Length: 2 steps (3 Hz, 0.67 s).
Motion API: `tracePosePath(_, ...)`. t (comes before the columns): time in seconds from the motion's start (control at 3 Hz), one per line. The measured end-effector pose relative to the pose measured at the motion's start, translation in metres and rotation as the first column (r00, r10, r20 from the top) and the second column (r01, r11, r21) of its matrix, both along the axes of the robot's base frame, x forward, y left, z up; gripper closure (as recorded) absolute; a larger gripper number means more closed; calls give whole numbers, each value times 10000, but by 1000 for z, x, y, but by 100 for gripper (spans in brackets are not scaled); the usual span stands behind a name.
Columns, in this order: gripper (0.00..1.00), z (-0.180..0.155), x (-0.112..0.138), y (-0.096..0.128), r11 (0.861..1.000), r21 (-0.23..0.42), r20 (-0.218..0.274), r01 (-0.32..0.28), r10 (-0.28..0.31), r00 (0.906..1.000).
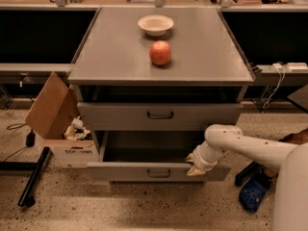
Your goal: Open middle drawer
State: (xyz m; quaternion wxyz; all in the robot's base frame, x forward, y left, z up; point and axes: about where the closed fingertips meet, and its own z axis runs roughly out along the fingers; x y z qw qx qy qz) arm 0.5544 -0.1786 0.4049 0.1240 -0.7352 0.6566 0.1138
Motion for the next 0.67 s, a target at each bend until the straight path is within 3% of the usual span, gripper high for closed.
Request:
tracePosePath(0.33, 73, 0, 0, 0, 10000, 0, 0, 0, 0, 10000)
tracePosePath(0.67, 42, 0, 0, 0, 10000, 0, -1, 0, 0, 10000)
